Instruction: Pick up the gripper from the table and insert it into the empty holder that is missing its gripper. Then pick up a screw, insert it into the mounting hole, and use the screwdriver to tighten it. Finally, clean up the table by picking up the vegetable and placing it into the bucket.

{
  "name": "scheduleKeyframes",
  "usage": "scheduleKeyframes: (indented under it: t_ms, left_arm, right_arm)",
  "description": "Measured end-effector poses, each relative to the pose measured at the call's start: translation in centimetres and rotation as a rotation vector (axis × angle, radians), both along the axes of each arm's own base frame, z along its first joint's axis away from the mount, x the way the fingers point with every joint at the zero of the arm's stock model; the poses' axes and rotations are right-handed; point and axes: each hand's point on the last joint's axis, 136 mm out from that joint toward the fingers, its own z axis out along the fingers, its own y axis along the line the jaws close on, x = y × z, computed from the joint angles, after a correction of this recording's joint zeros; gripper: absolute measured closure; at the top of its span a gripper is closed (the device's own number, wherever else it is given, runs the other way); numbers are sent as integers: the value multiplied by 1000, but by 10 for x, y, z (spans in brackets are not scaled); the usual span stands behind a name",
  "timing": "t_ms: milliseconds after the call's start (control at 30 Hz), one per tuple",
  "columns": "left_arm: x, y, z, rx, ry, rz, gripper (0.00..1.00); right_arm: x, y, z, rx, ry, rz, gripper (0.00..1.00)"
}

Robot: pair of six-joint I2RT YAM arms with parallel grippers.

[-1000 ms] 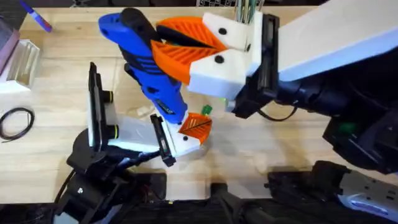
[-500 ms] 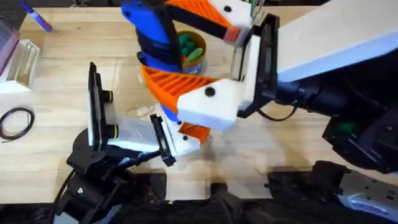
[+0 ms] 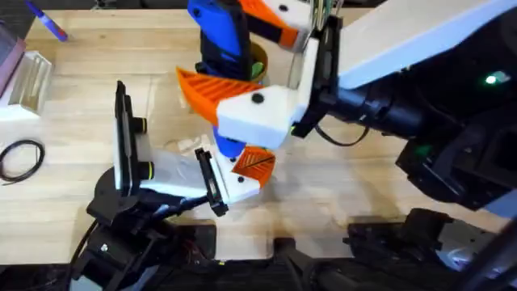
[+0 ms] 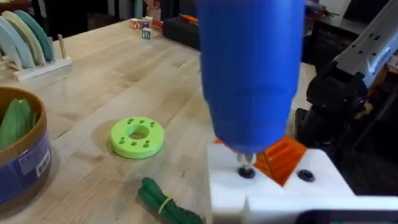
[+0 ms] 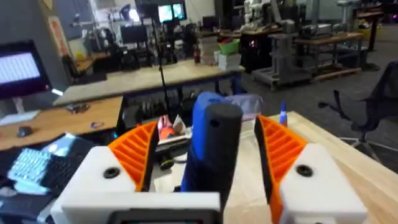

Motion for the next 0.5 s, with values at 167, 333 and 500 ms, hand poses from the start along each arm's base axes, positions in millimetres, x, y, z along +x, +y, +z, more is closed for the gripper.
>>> scheduleKeyframes:
  t_ms: [167,333,500]
  left_arm:
    - [0,0,0,0,0,0,996]
    - [0,0,0,0,0,-2,996]
    - [-1,0,0,-1,4,-4,996]
  right_arm:
    - [7,-6,5,33,40,-10,287]
    - [6,-5,5,39,56,2,927]
    - [6,-6,6,38,48,4,981]
